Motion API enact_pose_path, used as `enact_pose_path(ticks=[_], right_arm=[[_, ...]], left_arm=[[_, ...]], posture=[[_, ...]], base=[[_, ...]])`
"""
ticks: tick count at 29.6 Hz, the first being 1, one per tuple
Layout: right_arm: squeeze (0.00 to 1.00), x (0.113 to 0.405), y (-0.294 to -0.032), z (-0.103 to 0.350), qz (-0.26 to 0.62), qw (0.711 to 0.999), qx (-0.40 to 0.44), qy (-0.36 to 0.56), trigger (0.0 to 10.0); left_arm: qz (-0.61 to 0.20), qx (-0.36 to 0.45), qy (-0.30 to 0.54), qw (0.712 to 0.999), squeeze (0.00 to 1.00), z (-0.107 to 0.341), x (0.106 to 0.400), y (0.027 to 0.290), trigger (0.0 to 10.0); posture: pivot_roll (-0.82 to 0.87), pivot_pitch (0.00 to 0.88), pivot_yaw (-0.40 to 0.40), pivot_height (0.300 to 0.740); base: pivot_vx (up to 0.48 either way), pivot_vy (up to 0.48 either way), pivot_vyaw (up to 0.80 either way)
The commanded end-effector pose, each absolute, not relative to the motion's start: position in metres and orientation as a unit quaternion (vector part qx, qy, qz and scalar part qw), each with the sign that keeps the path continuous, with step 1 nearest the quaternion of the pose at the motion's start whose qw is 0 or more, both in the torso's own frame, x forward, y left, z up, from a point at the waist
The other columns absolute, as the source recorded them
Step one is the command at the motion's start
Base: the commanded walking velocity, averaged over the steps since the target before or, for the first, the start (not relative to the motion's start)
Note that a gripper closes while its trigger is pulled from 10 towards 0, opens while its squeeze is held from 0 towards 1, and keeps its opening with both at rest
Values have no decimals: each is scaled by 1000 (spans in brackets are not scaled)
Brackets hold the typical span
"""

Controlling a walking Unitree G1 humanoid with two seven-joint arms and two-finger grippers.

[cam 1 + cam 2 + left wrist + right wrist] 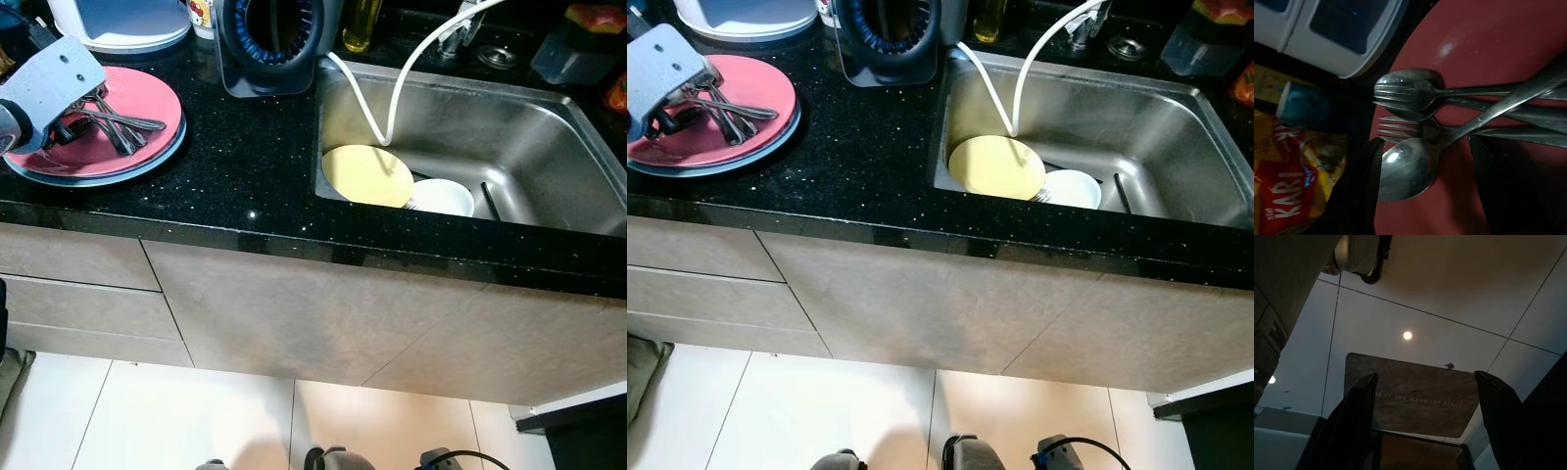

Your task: Kitchen organization

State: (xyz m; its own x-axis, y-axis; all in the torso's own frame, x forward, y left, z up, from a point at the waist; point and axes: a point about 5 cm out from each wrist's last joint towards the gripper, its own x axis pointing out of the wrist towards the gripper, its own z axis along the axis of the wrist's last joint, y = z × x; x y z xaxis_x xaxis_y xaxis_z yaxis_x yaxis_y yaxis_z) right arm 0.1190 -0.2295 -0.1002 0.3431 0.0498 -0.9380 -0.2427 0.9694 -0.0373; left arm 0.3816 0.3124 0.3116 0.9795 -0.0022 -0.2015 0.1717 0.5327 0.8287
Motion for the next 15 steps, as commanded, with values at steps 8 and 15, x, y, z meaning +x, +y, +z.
enact_pose_path(ticks=[8,15], right_arm=[[0,108,-234,-103,81,807,-81,579,10000],[0,108,-235,-102,82,807,-84,578,10000]], left_arm=[[-39,526,146,837,0,282,382,318,10000],[-64,523,165,834,0,265,382,315,0]], posture=[[-17,227,-114,740],[-26,227,-119,740]], base=[[0,0,0],[0,0,0]])
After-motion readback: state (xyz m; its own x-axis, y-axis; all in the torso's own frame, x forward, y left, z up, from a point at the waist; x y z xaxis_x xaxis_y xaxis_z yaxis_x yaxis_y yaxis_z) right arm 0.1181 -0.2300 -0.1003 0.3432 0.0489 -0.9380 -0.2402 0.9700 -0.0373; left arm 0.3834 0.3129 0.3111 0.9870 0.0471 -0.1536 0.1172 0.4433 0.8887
